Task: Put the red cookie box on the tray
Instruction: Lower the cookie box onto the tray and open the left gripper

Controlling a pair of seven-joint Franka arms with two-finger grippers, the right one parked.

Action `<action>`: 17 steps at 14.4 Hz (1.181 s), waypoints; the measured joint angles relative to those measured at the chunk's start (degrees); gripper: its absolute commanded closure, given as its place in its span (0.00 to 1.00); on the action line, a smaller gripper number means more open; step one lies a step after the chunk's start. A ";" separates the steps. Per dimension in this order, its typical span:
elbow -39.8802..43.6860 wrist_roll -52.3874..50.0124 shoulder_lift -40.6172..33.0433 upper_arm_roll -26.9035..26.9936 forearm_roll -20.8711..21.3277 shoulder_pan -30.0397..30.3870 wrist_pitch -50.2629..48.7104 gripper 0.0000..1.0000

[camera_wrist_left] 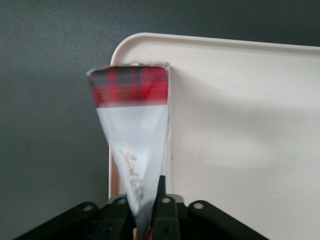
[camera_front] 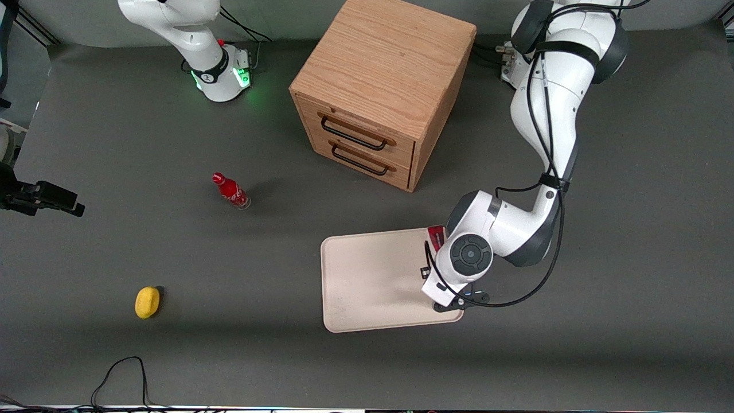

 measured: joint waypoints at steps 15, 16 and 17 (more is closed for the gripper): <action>0.23 4.13 -6.66 0.12 0.41 2.00 -7.89 0.00; -0.81 5.99 -9.60 0.13 0.40 2.65 -10.28 0.00; -3.15 7.58 -13.38 0.13 0.39 3.47 -11.80 0.00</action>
